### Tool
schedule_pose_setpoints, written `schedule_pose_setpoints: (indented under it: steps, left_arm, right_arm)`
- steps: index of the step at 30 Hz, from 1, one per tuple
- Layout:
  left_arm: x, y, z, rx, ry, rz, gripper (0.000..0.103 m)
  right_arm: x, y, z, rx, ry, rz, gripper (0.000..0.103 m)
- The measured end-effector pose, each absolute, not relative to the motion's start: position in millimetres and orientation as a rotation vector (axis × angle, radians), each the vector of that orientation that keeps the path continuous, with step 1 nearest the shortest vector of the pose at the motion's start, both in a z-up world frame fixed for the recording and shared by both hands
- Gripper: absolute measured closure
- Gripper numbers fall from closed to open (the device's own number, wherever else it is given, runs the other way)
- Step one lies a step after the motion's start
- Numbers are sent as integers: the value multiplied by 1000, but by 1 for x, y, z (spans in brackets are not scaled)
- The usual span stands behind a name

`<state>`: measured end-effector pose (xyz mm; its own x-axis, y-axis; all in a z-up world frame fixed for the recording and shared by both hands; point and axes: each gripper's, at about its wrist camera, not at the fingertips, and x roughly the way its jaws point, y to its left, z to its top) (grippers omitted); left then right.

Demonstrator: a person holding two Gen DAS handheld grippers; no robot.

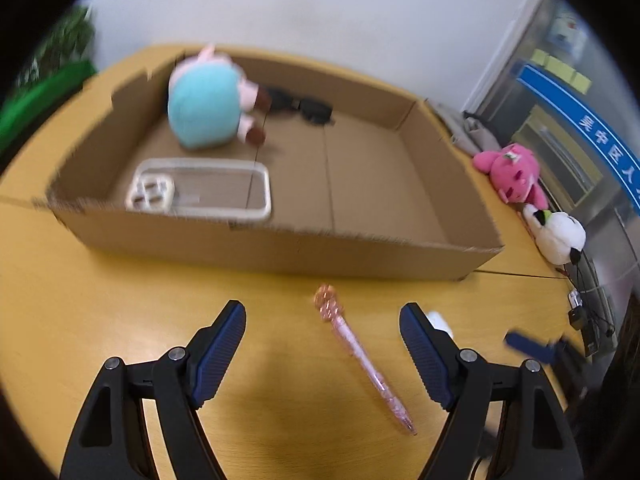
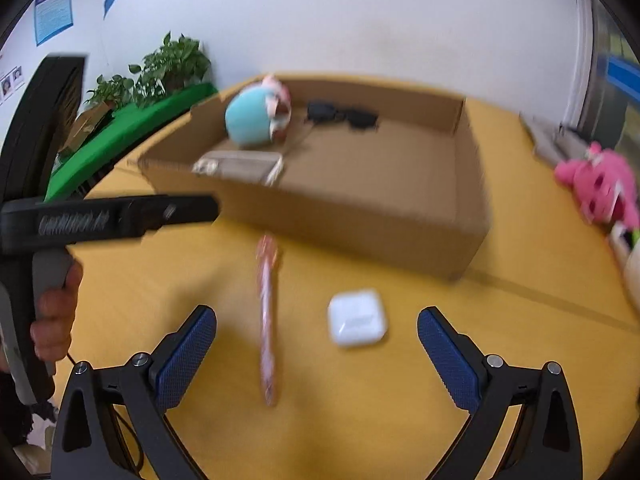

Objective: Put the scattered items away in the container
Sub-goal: 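Withdraw both grippers from the box toward the pink pen, then close the left gripper on the pink pen while the right gripper closes beside it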

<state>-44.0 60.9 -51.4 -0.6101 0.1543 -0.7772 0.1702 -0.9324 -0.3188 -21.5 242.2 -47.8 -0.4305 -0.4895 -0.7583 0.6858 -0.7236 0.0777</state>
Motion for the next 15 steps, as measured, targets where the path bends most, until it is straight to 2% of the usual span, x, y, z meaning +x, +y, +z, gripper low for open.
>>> schedule_pose_setpoints:
  steps: [4,7,10,13,14,15]
  left_arm:
    - [-55,61,-73,1474,660,-2699,26]
    - [-65,66,-83,1524,671,-2676,36]
    - [-72,70,-93,1580,687,-2635,47]
    - [-75,72,-101,1597,704,-2600,51]
    - [-75,73,-102,1601,697,-2593,52]
    - [-75,73,-101,1600,699,-2589,54]
  right_arm:
    - [-7,229,-74,1070,322,-2117,3]
    - [-3,222,-84,1077,322,-2102,6]
    - [-4,217,-92,1082,345,-2112,15]
    - [-5,214,-99,1100,353,-2118,23]
    - [-5,213,-103,1108,363,-2113,27]
    - [-4,210,-106,1116,379,-2107,36]
